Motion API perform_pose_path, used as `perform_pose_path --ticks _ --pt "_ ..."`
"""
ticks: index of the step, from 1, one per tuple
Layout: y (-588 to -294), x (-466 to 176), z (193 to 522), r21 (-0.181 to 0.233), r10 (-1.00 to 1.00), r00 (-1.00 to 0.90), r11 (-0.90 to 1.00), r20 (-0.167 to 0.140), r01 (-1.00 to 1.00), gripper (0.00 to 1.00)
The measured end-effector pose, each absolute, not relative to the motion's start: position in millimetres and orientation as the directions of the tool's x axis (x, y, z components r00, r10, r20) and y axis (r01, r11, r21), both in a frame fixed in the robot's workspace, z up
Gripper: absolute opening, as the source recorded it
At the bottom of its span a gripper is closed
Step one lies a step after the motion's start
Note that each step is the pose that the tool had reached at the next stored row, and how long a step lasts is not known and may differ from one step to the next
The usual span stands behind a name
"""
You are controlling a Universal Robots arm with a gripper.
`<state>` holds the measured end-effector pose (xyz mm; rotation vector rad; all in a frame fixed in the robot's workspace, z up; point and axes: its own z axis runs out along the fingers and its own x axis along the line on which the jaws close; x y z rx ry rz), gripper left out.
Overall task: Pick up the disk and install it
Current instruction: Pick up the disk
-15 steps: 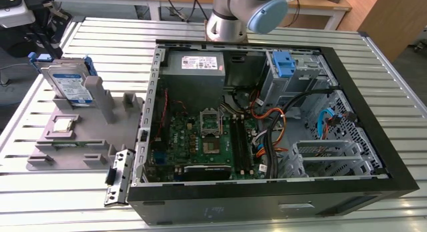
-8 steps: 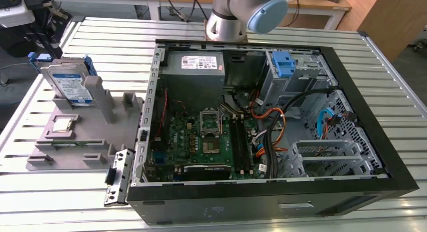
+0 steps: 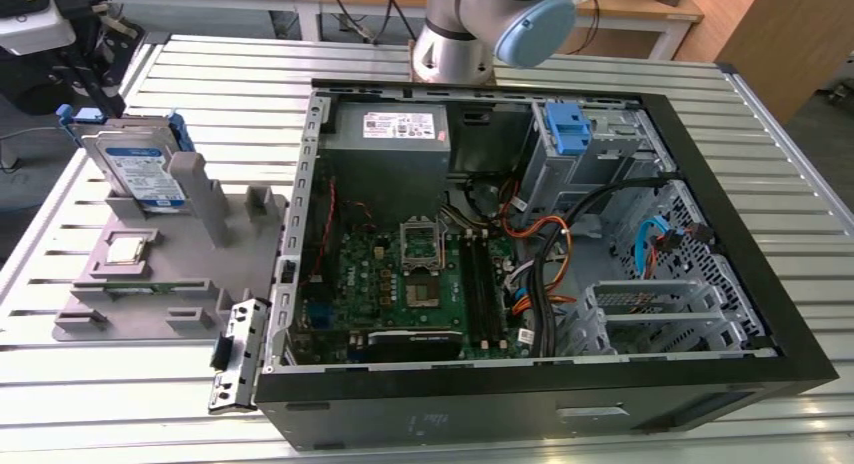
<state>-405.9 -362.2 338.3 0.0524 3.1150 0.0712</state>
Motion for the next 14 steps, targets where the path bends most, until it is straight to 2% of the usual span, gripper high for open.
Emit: perform_pose_path --ticks 9,14 --pt "-362.2 -405.9 338.3 0.046 -0.103 -0.994 0.994 -0.025 -0.104 0.10" --pt "-362.2 -405.9 338.3 0.046 -0.109 -0.994 0.993 -0.025 -0.110 0.10"
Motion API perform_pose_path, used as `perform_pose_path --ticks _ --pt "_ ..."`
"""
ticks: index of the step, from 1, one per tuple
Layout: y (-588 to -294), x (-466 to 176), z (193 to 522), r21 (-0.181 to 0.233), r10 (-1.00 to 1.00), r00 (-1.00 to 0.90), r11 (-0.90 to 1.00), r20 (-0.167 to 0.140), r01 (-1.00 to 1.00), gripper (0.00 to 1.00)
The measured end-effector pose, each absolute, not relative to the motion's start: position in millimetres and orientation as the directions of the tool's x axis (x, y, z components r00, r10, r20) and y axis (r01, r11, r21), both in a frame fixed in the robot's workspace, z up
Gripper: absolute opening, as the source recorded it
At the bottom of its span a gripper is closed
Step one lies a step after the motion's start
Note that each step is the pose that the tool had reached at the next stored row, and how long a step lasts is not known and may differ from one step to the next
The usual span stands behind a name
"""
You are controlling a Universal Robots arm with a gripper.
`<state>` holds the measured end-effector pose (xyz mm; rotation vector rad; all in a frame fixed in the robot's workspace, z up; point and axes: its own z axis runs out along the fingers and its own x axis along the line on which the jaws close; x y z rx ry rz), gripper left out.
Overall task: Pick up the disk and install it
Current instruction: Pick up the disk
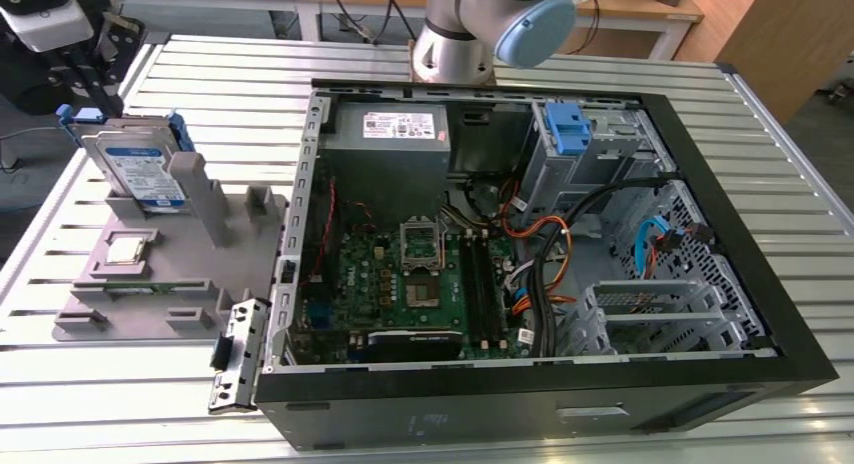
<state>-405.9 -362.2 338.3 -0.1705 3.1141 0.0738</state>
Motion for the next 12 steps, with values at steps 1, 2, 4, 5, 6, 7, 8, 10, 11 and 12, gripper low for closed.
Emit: perform_pose_path --ticks 1,2,4,5,6,7,8,10,11,12 --pt "-362.2 -405.9 338.3 0.046 -0.109 -0.994 0.993 -0.025 -0.110 0.10" --pt "-362.2 -405.9 338.3 0.046 -0.109 -0.994 0.993 -0.025 -0.110 0.10" --pt "-362.2 -405.9 338.3 0.046 -0.109 -0.994 0.993 -0.025 -0.110 0.10" --pt "-362.2 -405.9 338.3 0.046 -0.109 -0.994 0.993 -0.025 -0.110 0.10" --pt "-362.2 -405.9 338.3 0.046 -0.110 -0.994 0.993 -0.025 -0.111 0.10" --pt "-362.2 -405.9 338.3 0.046 -0.112 -0.993 0.993 -0.025 -0.113 0.10" --pt "-362.2 -405.9 338.3 0.046 -0.114 -0.993 0.992 -0.025 -0.115 0.10" --pt "-362.2 -405.9 338.3 0.046 -0.121 -0.992 0.991 -0.025 -0.122 0.10" --pt "-362.3 -405.9 338.3 0.046 -0.125 -0.992 0.991 -0.025 -0.126 0.10" --pt "-362.2 -405.9 338.2 0.046 -0.131 -0.991 0.990 -0.025 -0.132 0.10"
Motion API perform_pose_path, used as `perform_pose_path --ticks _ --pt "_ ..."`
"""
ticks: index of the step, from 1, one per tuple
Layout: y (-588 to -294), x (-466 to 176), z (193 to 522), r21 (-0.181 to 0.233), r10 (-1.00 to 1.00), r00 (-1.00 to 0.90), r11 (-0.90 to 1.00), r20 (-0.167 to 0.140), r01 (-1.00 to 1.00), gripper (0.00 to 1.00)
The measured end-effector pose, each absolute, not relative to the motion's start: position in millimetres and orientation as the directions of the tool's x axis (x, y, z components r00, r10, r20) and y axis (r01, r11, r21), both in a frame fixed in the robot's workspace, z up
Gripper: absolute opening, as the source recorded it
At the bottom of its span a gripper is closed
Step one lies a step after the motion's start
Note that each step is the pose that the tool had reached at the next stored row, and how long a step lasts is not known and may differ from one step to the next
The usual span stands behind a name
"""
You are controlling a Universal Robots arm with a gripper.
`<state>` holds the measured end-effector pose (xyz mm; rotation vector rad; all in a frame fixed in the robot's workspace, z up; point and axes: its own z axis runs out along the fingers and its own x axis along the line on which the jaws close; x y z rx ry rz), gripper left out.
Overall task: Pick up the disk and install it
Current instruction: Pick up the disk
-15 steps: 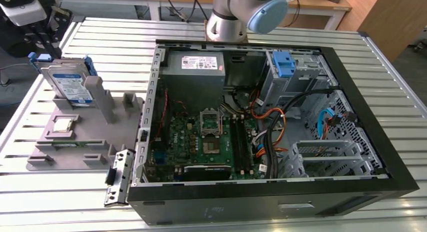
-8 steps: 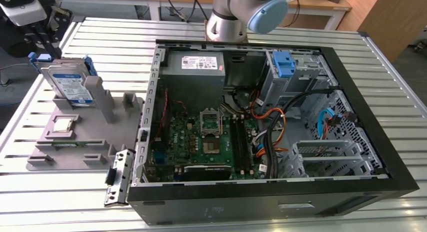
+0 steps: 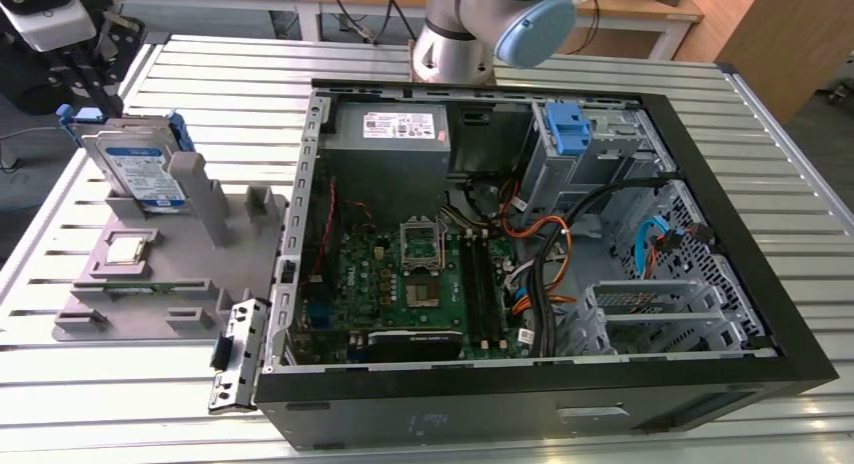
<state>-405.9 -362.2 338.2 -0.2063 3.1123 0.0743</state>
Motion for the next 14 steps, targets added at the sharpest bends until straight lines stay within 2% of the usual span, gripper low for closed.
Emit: perform_pose_path --ticks 14 --pt "-362.2 -405.9 338.3 0.046 -0.142 -0.990 0.989 -0.025 -0.143 0.10"
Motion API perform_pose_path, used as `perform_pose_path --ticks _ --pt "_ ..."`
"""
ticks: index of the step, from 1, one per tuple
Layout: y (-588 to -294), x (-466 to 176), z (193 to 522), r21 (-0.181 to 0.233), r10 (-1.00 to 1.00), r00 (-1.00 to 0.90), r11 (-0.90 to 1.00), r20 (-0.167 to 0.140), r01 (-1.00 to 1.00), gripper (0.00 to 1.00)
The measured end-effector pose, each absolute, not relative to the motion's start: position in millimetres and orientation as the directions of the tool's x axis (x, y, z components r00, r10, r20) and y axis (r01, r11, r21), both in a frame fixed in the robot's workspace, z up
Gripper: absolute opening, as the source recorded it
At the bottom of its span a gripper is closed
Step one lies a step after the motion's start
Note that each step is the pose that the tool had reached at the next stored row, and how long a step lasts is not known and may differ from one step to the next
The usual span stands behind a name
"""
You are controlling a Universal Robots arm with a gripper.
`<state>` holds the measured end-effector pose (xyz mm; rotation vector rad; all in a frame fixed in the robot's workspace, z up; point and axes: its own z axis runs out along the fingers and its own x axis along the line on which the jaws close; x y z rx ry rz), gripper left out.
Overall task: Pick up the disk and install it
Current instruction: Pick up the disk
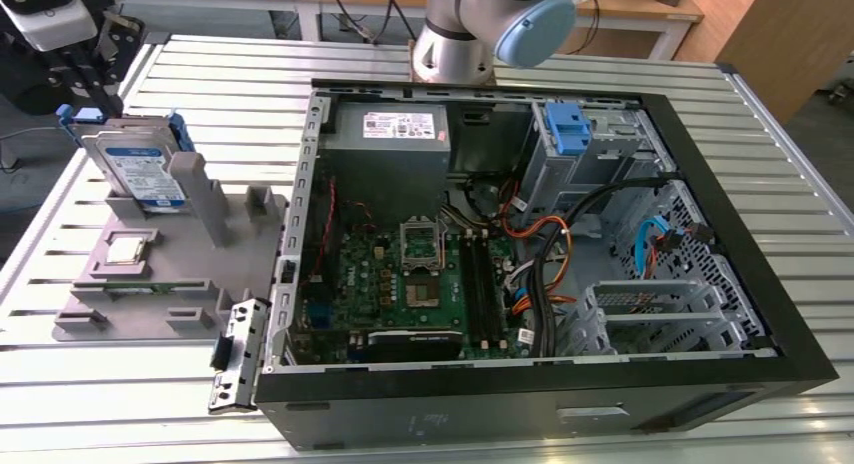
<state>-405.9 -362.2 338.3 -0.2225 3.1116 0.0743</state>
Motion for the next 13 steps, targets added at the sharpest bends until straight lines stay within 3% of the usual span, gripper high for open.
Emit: perform_pose_path --ticks 13 --pt "-362.2 -405.9 338.3 0.046 -0.174 -0.985 0.984 -0.025 -0.175 0.10"
